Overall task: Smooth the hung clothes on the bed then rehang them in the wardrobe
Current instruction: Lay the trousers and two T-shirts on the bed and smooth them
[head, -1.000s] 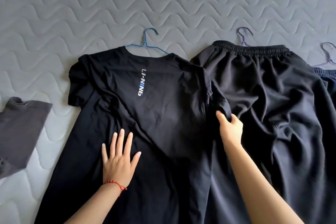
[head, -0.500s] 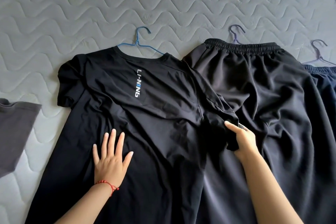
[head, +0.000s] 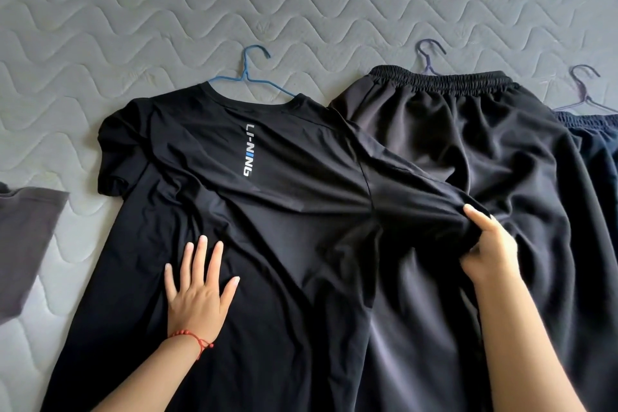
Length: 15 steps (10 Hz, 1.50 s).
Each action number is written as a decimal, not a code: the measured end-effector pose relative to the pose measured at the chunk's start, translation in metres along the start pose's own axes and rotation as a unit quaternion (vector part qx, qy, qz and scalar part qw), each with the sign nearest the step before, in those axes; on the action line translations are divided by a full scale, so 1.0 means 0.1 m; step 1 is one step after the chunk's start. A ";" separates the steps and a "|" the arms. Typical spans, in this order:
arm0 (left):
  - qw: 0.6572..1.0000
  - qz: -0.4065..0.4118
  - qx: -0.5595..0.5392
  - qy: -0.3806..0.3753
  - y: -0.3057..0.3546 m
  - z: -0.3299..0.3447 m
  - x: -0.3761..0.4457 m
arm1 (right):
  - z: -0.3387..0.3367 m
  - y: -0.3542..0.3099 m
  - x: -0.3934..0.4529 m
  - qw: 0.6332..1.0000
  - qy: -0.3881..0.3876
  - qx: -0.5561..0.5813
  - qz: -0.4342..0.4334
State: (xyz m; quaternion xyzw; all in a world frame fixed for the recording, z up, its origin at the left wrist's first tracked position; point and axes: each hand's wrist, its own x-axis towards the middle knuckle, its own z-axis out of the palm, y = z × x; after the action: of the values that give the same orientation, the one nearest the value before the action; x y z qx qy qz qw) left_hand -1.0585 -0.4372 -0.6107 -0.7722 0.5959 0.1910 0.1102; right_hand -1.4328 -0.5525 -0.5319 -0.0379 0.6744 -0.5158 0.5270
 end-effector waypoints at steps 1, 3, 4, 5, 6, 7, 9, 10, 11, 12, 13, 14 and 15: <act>1.000 0.000 0.001 0.000 0.00 0.01 0.00 | -0.08 0.13 0.03 0.998 0.064 -0.022 0.017; 1.000 0.001 0.003 0.002 0.00 0.01 0.00 | -0.10 0.30 -0.06 0.990 -0.009 -0.041 0.133; 1.000 0.002 0.003 0.000 0.00 0.01 0.00 | -0.05 0.26 -0.15 0.983 -0.061 -0.039 0.166; 1.000 0.002 0.001 0.000 0.00 0.00 0.00 | -0.09 0.20 -0.20 0.991 -0.007 -0.055 0.121; 1.000 0.004 -0.002 0.003 0.00 0.00 0.00 | -0.15 0.25 -0.20 0.900 0.206 -0.384 -0.012; 1.000 0.006 -0.006 0.004 0.00 0.00 0.00 | -0.03 0.30 -0.24 0.798 0.239 -0.518 -0.192; 1.000 0.008 -0.001 0.016 -0.02 0.02 0.01 | 0.39 0.35 0.07 0.680 0.042 -0.657 -0.322; 1.000 0.010 -0.005 0.021 -0.03 0.05 0.01 | 0.53 0.32 0.23 0.661 0.043 -0.672 -0.331; 1.000 0.013 -0.004 0.027 -0.04 0.06 0.02 | 0.59 0.13 0.28 0.682 0.155 -0.632 -0.333; 0.999 0.016 -0.002 0.032 -0.05 0.07 0.02 | 0.64 0.09 0.21 0.705 0.220 -0.591 -0.325; 0.999 0.016 0.001 0.030 -0.06 0.07 0.02 | 0.89 0.37 -0.07 0.678 0.112 -0.547 -0.477; 0.999 0.019 0.011 0.035 -0.07 0.08 0.01 | 1.37 0.95 -0.47 0.656 -0.055 -0.523 -0.541; 0.998 0.029 0.019 0.056 -0.10 0.10 0.02 | 1.79 1.53 -0.77 0.681 -0.181 -0.557 -0.439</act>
State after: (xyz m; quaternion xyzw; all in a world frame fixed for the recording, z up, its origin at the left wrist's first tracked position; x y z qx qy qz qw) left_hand -1.0501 -0.4323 -0.6206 -0.7617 0.6271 0.1390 0.0853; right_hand -1.1894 -0.5530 -0.5772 -0.7088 0.6347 -0.1999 0.2341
